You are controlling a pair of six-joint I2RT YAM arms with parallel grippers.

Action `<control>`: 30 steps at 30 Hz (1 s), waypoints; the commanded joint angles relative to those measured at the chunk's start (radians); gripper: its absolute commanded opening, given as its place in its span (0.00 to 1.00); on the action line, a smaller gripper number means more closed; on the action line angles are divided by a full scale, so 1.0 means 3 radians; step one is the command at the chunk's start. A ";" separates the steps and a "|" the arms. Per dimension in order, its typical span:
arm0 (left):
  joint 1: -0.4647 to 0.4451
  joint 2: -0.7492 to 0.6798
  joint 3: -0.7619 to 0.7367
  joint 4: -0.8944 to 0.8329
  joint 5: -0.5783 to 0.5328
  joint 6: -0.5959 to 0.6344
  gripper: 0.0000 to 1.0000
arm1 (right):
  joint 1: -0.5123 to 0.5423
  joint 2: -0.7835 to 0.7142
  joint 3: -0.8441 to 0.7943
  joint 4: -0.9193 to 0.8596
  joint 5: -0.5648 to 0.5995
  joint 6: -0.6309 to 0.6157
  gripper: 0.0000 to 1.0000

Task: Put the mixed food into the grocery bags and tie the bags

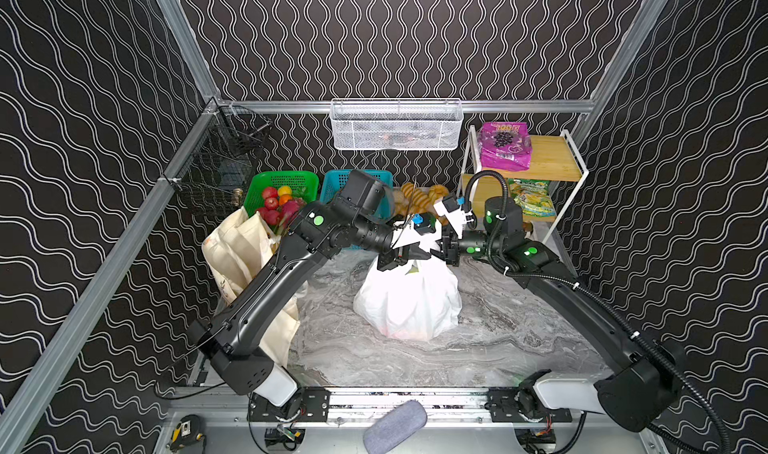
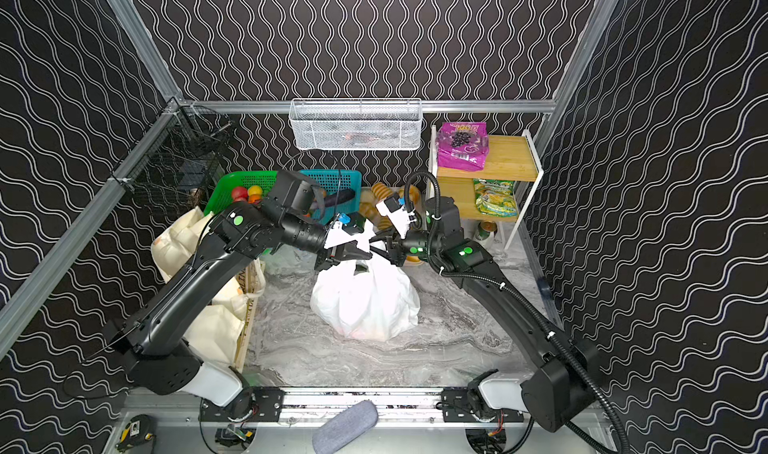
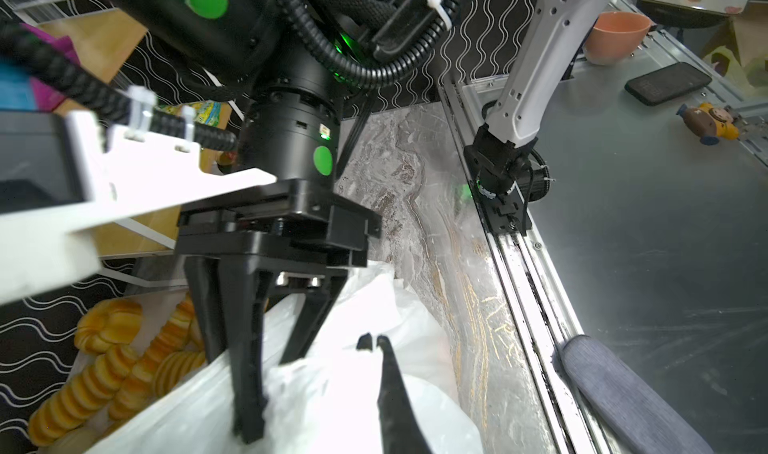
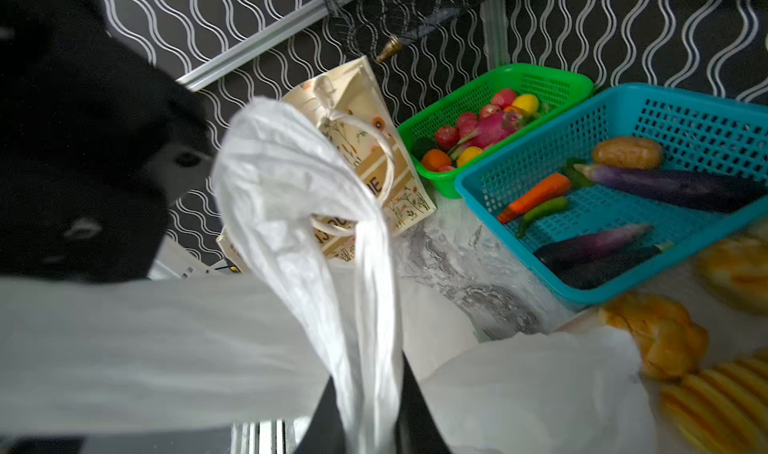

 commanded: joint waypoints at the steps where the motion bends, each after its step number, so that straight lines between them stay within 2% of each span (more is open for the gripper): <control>1: 0.0013 0.0125 0.0165 -0.0049 0.0158 -0.0037 0.04 | 0.0004 -0.0036 -0.0043 0.0267 -0.0261 -0.0057 0.25; 3: 0.0014 0.0216 0.0279 -0.0176 0.0180 -0.0025 0.03 | 0.0002 -0.0041 -0.0074 0.0287 -0.0327 -0.0088 0.34; 9: 0.0018 0.0183 0.0231 -0.0005 0.0113 -0.0109 0.01 | 0.0004 -0.0160 -0.0195 0.0135 -0.0467 -0.0452 0.61; 12: 0.0018 0.0196 0.0246 0.0003 0.0157 -0.0113 0.01 | 0.0004 -0.0197 -0.0281 0.0369 -0.0546 -0.0353 0.69; 15: 0.0018 0.0242 0.0277 -0.0023 0.0211 -0.0122 0.01 | 0.0005 -0.0162 -0.0293 0.0537 -0.0497 -0.0171 0.71; 25: 0.0018 0.0335 0.0305 0.0080 0.0194 -0.0237 0.02 | 0.0055 -0.0143 -0.0328 0.0600 -0.0390 -0.0115 0.76; 30: 0.0015 0.0347 0.0346 0.0072 0.0328 -0.0237 0.02 | 0.0071 -0.0123 -0.0346 0.0739 -0.0314 0.0012 0.75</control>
